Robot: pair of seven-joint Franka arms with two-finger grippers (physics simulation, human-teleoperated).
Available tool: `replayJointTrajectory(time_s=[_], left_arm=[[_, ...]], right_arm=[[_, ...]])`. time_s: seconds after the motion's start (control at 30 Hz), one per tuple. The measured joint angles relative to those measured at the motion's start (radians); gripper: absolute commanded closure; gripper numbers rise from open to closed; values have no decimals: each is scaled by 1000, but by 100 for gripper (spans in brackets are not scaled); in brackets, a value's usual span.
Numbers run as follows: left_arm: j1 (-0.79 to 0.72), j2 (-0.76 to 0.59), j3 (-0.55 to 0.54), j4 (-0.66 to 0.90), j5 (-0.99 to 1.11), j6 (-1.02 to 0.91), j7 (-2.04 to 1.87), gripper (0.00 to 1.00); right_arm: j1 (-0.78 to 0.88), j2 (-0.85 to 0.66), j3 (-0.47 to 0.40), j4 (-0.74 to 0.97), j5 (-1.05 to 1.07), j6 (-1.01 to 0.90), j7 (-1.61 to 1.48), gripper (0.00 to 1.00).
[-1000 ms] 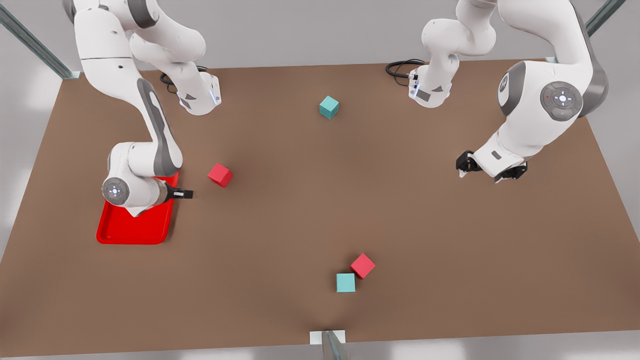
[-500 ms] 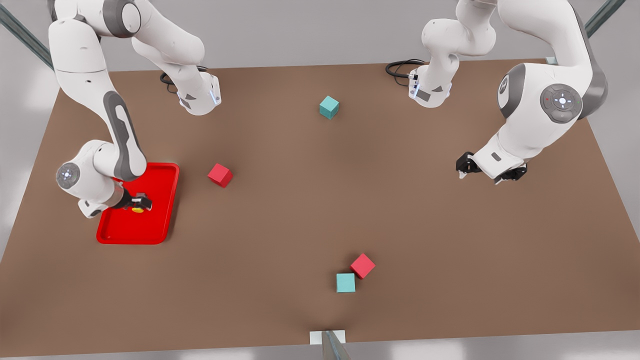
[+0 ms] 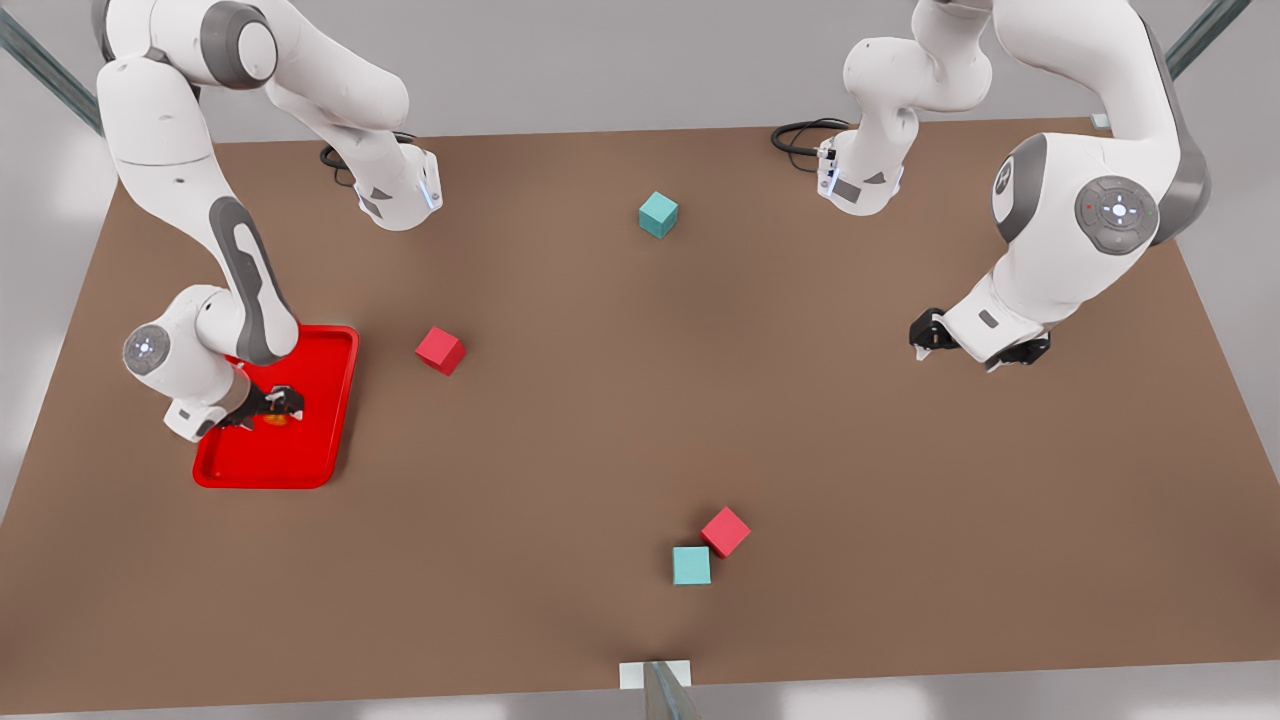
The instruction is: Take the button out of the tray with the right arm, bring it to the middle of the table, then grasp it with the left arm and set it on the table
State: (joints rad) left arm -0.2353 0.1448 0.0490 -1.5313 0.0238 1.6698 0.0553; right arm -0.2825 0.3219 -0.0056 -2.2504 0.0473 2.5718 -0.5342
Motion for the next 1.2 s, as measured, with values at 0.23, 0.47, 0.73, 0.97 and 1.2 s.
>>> replayJointTrajectory(time_s=[0.23, 0.47, 0.73, 0.97, 1.2], left_arm=[[-1, 3, 0, 0, -1, 1, 1, 0], [-1, 8, 0, 0, -1, 3, 1, 0], [-1, 8, 0, 0, -1, 5, 1, 0], [0, 11, 0, 0, -2, 6, 2, 0], [0, 11, 0, 0, -2, 6, 1, 0]], right_arm=[[-18, -29, -1, -90, 0, 4, -67, 0], [-32, -27, -2, -126, 0, 6, -111, 0], [-71, -12, -3, -85, -1, 7, -147, 0], [-78, 1, -4, -73, -4, 8, -168, 0], [-76, 6, -3, -70, -3, 9, -181, 0]])
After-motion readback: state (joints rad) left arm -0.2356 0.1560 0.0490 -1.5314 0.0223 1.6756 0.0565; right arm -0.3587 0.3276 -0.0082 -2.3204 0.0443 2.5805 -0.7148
